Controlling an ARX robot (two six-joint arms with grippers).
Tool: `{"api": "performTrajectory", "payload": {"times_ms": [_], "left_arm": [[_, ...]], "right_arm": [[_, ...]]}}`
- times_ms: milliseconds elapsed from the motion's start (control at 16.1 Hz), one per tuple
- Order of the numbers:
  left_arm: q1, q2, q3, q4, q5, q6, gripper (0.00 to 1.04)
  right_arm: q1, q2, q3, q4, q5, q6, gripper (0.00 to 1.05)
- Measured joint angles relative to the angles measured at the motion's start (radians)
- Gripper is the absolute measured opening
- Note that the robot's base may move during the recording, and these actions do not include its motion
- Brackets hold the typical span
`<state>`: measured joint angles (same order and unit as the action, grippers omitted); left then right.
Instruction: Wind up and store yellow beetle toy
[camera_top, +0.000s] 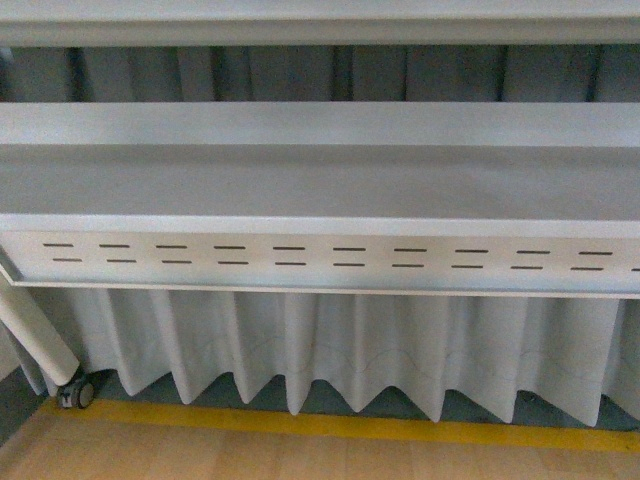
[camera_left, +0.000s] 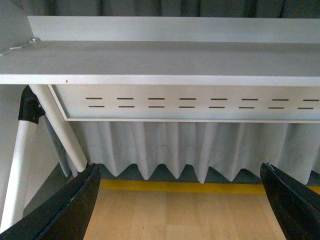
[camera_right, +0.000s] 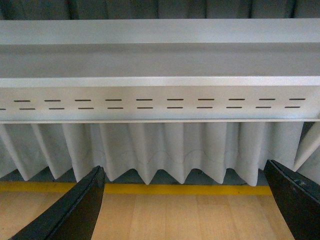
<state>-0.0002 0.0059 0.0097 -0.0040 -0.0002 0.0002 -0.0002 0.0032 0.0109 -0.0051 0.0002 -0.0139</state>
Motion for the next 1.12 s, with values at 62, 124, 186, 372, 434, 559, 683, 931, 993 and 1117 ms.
{"api": "performTrajectory", "payload": {"times_ms": [62, 124, 186, 372, 434, 559, 683, 931, 993, 1117], "left_arm": [[0.0, 0.0, 0.0, 0.0, 0.0, 0.0, 0.98], [0.0, 0.0, 0.0, 0.0, 0.0, 0.0, 0.98], [0.0, 0.0, 0.0, 0.0, 0.0, 0.0, 0.98], [0.0, 0.0, 0.0, 0.0, 0.0, 0.0, 0.98], [0.0, 0.0, 0.0, 0.0, 0.0, 0.0, 0.98], [0.0, 0.0, 0.0, 0.0, 0.0, 0.0, 0.98], [0.0, 0.0, 0.0, 0.0, 0.0, 0.0, 0.98], [0.0, 0.0, 0.0, 0.0, 0.0, 0.0, 0.98], [0.0, 0.0, 0.0, 0.0, 0.0, 0.0, 0.98], [0.0, 0.0, 0.0, 0.0, 0.0, 0.0, 0.98]], "right_arm": [[0.0, 0.0, 0.0, 0.0, 0.0, 0.0, 0.98], [0.0, 0.0, 0.0, 0.0, 0.0, 0.0, 0.98], [0.0, 0.0, 0.0, 0.0, 0.0, 0.0, 0.98], [0.0, 0.0, 0.0, 0.0, 0.0, 0.0, 0.98], [0.0, 0.0, 0.0, 0.0, 0.0, 0.0, 0.98], [0.0, 0.0, 0.0, 0.0, 0.0, 0.0, 0.98], [0.0, 0.0, 0.0, 0.0, 0.0, 0.0, 0.98], [0.0, 0.0, 0.0, 0.0, 0.0, 0.0, 0.98], [0.0, 0.0, 0.0, 0.0, 0.0, 0.0, 0.98], [0.0, 0.0, 0.0, 0.0, 0.0, 0.0, 0.98]]}}
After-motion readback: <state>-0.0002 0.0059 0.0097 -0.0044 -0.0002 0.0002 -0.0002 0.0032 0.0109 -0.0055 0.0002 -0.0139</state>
